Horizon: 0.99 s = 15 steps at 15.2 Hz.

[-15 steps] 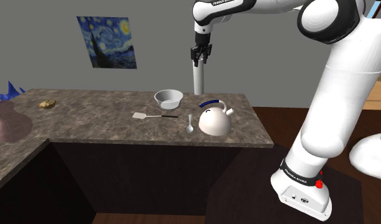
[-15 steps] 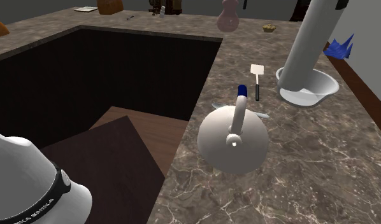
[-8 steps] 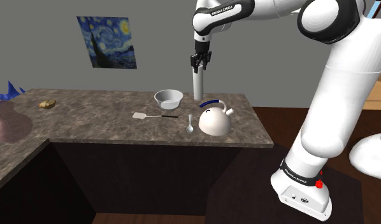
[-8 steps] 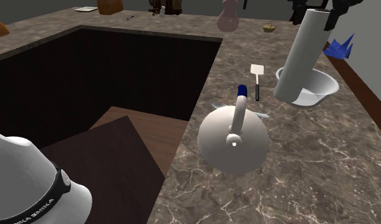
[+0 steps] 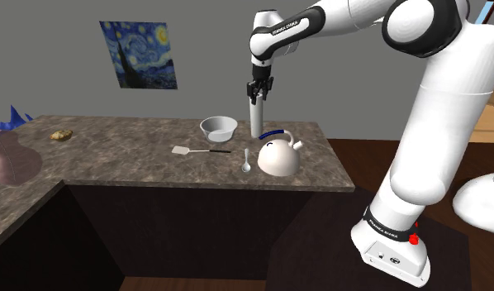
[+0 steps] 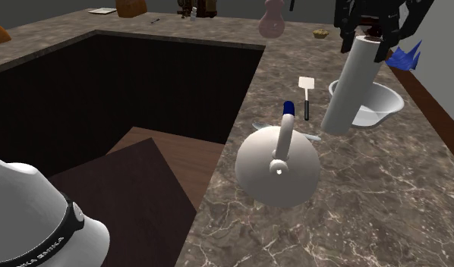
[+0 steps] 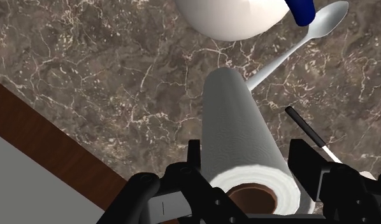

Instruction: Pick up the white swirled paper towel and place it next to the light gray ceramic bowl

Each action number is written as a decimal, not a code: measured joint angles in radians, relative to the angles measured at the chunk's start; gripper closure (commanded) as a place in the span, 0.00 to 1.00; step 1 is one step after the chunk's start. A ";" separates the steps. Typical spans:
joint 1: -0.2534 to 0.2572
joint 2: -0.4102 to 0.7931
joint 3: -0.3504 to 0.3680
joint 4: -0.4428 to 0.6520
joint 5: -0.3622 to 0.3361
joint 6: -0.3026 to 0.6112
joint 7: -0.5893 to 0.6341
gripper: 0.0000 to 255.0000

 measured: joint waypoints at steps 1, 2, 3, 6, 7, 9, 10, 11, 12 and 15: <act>0.000 0.000 0.000 -0.013 0.000 0.013 0.000 1.00; 0.000 0.004 0.000 -0.021 0.000 0.024 0.002 1.00; 0.000 0.007 0.000 -0.032 0.000 0.039 0.002 1.00; -0.001 0.023 0.001 -0.054 0.003 0.077 0.002 1.00; -0.001 0.027 0.001 -0.062 0.003 0.089 0.003 1.00; -0.002 0.037 0.000 -0.078 0.004 0.115 0.002 1.00; -0.001 0.042 0.001 -0.085 0.005 0.126 0.003 1.00; -0.003 0.046 0.000 -0.093 0.006 0.138 0.002 1.00; -0.002 0.050 0.000 -0.102 0.006 0.151 0.002 1.00; -0.003 0.055 0.001 -0.106 0.007 0.160 0.002 1.00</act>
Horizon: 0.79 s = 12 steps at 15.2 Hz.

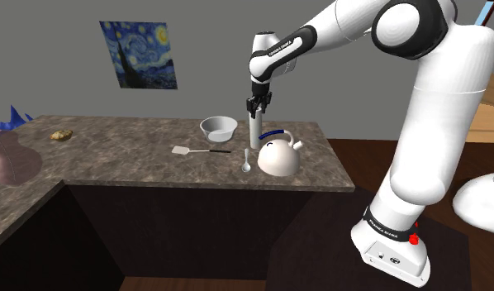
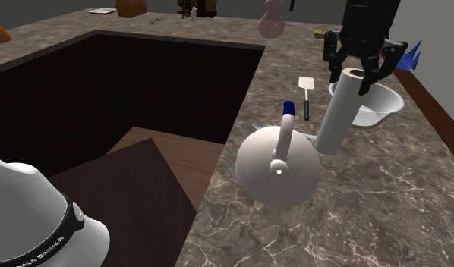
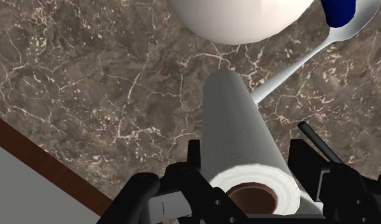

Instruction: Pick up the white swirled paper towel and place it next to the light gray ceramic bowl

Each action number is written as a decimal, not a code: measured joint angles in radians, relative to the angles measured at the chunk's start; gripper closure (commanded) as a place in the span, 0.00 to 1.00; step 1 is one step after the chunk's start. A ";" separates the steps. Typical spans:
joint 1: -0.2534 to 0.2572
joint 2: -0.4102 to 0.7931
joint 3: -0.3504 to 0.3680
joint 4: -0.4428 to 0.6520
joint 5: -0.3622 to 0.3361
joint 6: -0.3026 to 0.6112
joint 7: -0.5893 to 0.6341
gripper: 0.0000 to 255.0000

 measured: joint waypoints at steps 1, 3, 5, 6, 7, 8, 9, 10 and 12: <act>0.000 0.001 0.000 0.000 0.000 0.001 0.000 1.00; 0.000 0.001 0.000 0.000 0.000 0.001 0.000 1.00; 0.000 0.001 0.000 0.000 0.000 0.001 0.000 0.00; 0.000 0.001 0.000 0.000 0.000 0.001 0.000 0.00; 0.000 0.001 0.000 0.000 0.000 0.001 0.000 0.00; 0.000 0.001 0.000 0.000 0.000 0.001 0.000 0.00; 0.000 0.001 0.000 0.000 0.000 0.001 0.000 0.00; 0.000 0.001 0.000 0.000 0.000 0.001 0.000 0.00; 0.001 -0.006 0.000 0.004 -0.001 -0.009 0.001 0.00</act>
